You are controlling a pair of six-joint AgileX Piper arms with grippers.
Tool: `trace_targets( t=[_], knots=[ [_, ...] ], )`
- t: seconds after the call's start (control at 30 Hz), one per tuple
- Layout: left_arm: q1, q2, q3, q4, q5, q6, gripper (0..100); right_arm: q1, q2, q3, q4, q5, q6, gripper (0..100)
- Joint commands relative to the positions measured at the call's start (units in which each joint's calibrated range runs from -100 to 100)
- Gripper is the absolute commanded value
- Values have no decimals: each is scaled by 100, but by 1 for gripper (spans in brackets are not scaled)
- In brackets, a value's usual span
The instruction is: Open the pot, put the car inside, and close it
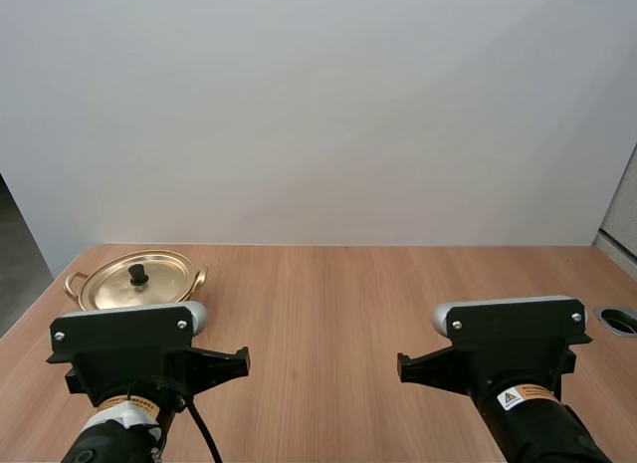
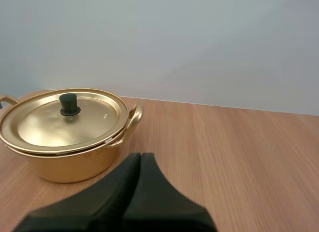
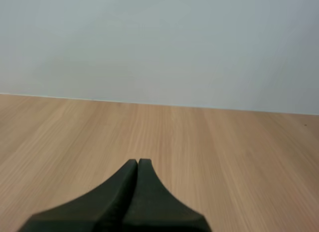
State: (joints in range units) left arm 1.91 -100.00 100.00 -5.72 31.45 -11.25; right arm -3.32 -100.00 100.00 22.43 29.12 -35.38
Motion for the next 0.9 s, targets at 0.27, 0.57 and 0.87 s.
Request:
trace_targets(
  t=[0.27,0.57,0.87],
  knots=[
    [1,0,0,-7,-12,5,0,281,0,0,-6,462,631,0],
    [1,0,0,-7,-12,5,0,281,0,0,-305,102,1074,0],
    [1,0,0,-7,-12,5,0,281,0,0,-1486,-342,1859,0]
  ],
)
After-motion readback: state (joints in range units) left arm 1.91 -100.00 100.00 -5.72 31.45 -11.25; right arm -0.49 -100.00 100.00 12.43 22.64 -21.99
